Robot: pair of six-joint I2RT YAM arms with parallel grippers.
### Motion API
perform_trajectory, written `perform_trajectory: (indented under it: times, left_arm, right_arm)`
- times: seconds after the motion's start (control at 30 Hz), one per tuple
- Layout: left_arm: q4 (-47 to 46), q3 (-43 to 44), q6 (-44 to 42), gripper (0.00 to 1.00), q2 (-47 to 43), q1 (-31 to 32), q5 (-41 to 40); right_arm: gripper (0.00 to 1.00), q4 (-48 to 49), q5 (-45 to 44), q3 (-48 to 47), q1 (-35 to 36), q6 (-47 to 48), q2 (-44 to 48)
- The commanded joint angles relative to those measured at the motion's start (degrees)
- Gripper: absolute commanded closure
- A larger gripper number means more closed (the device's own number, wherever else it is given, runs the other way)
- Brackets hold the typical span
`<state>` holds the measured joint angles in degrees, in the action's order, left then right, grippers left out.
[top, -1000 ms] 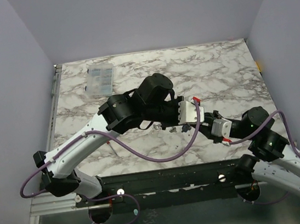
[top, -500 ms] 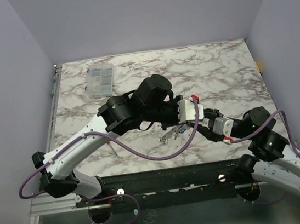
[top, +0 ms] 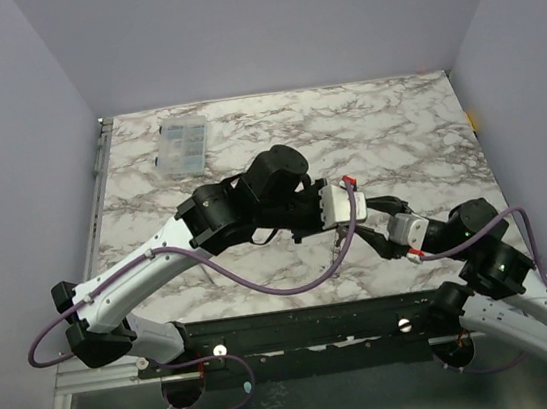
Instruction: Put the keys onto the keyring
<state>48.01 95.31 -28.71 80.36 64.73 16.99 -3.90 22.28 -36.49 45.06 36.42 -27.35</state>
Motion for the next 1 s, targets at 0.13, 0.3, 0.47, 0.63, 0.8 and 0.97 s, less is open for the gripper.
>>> perform_trajectory:
  times: [0.13,0.3,0.47,0.63,0.8,0.97]
  left_arm:
    - [-7.32,-3.04,2.78,1.00,-4.12,0.36,-2.89]
    - [-11.99,-7.22,4.62,1.00,-6.55,0.40,-5.39]
    - [-18.18,-12.57,6.62,1.00,-9.07,0.35,-7.81]
    - [-23.18,-17.01,8.90,1.00,-11.30,0.40,-9.05]
    - [-29.51,-22.61,11.32,1.00,-14.51,0.40,-11.23]
    - [-34.89,-27.96,12.45,1.00,-16.91,0.40,-14.57]
  right_arm:
    - [0.50,-3.76,-4.71,-0.14,0.47,-2.46,2.03]
    - [0.50,-4.62,-7.21,-0.20,0.47,-5.54,3.41]
    - [0.50,-4.82,-7.60,-1.73,0.47,-15.02,4.67]
    - [0.50,-7.31,-10.65,-4.78,0.47,-24.79,3.65]
    - [0.50,-11.50,-11.62,-8.70,0.47,-32.18,1.66]
    - [0.51,-9.98,-11.24,-9.60,0.47,-37.95,0.42]
